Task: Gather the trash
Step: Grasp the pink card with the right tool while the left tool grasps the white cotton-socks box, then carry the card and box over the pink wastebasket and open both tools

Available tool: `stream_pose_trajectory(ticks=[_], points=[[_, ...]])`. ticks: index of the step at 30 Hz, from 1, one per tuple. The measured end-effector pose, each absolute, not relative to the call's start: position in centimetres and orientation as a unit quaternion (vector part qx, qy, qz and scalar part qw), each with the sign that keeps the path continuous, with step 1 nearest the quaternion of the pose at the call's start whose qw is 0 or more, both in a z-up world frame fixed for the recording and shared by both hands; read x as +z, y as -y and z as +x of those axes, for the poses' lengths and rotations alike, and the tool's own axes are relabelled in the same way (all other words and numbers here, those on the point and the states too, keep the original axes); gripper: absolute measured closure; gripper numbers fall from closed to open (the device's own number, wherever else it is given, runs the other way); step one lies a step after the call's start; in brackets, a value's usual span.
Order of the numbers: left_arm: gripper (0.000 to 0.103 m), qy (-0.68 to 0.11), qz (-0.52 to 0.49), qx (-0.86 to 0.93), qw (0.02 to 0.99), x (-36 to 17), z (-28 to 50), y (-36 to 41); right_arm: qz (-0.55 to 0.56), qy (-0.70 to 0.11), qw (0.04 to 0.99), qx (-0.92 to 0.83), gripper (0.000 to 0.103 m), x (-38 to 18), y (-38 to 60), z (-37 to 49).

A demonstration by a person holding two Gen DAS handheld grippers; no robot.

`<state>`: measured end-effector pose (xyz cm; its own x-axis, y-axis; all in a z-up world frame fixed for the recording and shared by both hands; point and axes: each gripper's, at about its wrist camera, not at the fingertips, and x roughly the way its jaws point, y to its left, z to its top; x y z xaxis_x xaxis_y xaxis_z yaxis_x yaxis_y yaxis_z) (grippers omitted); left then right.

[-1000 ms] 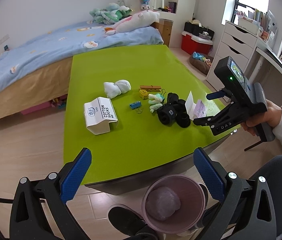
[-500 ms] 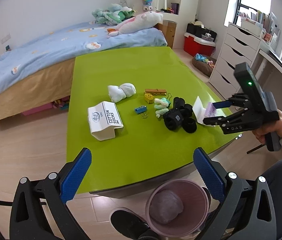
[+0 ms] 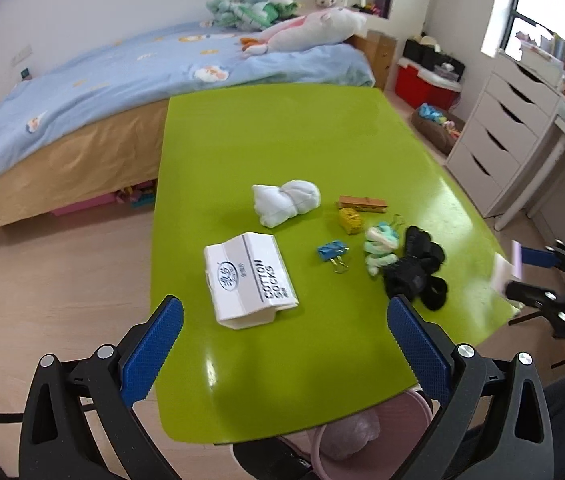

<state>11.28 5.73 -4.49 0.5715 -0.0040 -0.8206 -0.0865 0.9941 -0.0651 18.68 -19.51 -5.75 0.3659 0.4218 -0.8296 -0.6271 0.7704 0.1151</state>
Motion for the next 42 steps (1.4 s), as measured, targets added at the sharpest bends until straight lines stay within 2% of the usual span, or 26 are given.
stream_pose_trajectory(ticks=[11,17,18,19,20,22,24,28,42], points=[[0.005,-0.556,-0.047,0.057,0.828,-8.6,17.1,-7.5,-0.104,-0.460,0.818,0.328,0.039,-5.2,19.3,17.1],[0.006,-0.579,-0.073,0.063,0.809,-10.2,18.3,-8.3,-0.104,-0.463,0.817,0.327,0.039,-5.5,19.4,16.7],[0.011,-0.581,-0.079,0.064,0.808,-10.5,18.2,-8.4,-0.104,-0.463,0.818,0.327,0.039,-5.5,19.4,16.7],[0.030,-0.581,-0.081,0.063,0.807,-10.5,18.2,-8.3,-0.104,-0.462,0.818,0.327,0.039,-5.5,19.4,16.7],[0.038,-0.584,-0.085,0.064,0.805,-10.6,18.1,-8.4,-0.103,-0.462,0.818,0.326,0.039,-5.5,19.4,16.7],[0.050,-0.578,-0.090,0.060,0.809,-10.4,18.0,-8.5,-0.102,-0.461,0.819,0.327,0.039,-5.5,19.4,16.7],[0.055,-0.567,-0.080,0.057,0.818,-9.9,17.5,-8.1,-0.102,-0.460,0.819,0.326,0.039,-5.6,19.4,16.6],[0.060,-0.545,-0.072,0.049,0.834,-8.9,16.7,-7.7,-0.100,-0.456,0.822,0.327,0.039,-5.4,19.3,16.2],[0.060,-0.459,-0.036,0.004,0.888,-3.5,8.8,-3.6,-0.087,-0.440,0.830,0.331,0.039,-3.7,19.5,13.2]])
